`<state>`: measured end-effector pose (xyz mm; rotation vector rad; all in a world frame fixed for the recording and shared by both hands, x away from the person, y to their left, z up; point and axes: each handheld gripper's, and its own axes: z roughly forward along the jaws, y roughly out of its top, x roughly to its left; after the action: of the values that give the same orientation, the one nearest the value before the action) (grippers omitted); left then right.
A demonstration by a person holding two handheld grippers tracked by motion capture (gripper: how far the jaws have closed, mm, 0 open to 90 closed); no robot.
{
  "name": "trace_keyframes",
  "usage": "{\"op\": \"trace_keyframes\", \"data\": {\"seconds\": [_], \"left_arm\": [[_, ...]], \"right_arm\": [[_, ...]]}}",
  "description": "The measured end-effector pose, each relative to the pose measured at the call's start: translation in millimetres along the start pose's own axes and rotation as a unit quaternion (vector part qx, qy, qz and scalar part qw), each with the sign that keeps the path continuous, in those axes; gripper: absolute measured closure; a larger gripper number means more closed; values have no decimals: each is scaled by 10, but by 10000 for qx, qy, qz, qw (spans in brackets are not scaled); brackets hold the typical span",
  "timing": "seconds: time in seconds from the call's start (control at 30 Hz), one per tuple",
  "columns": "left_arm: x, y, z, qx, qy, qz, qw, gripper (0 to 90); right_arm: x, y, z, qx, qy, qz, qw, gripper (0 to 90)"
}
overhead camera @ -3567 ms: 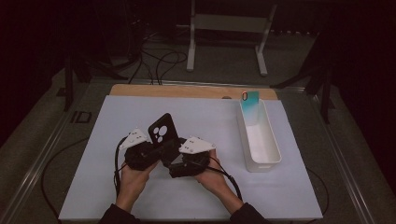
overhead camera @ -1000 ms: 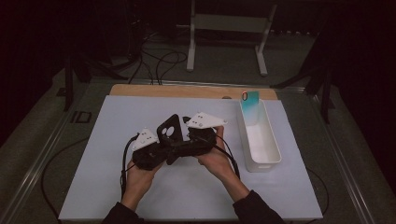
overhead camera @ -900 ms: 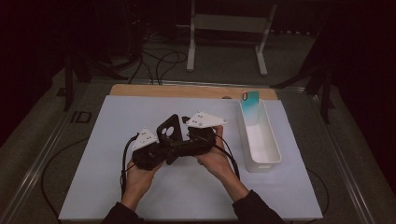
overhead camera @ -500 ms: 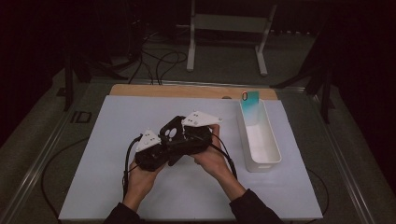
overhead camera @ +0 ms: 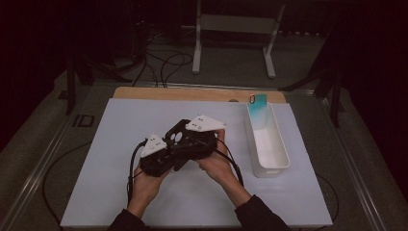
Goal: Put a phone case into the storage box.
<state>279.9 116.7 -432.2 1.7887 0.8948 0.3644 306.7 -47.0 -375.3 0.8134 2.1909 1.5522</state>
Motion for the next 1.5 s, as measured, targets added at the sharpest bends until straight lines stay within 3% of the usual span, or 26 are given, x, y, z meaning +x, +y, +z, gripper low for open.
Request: {"op": "trace_keyframes", "data": {"seconds": [0.43, 0.6, 0.73, 0.87, 1.1, 1.3, 1.5], "left_arm": [[20, 0, -28, 2, 23, 83, 10000, 791], [39, -3, -52, -41, -101, 106, 9999, 662], [46, -10, -70, 0, -229, 150, 9996, 482], [66, -23, -118, -105, -57, 105, 9999, 318], [110, -32, -210, -228, 106, 134, 9996, 150], [147, -44, -273, -228, 209, 135, 9994, 55], [166, -56, -357, -228, 401, 291, 9985, 13]], "right_arm": [[-6, 10, -33, -89, -51, -17, 9999, 140], [-23, 10, -45, -98, -73, 7, 9999, 140], [-43, 3, -52, -83, -87, 23, 9999, 140], [-63, -9, -66, -81, -116, 12, 9999, 139], [-114, -17, -94, -89, -201, 47, 9997, 139], [-152, -22, -115, -103, -239, 82, 9996, 139], [-176, -18, -138, -98, -272, 65, 9996, 139]]}}
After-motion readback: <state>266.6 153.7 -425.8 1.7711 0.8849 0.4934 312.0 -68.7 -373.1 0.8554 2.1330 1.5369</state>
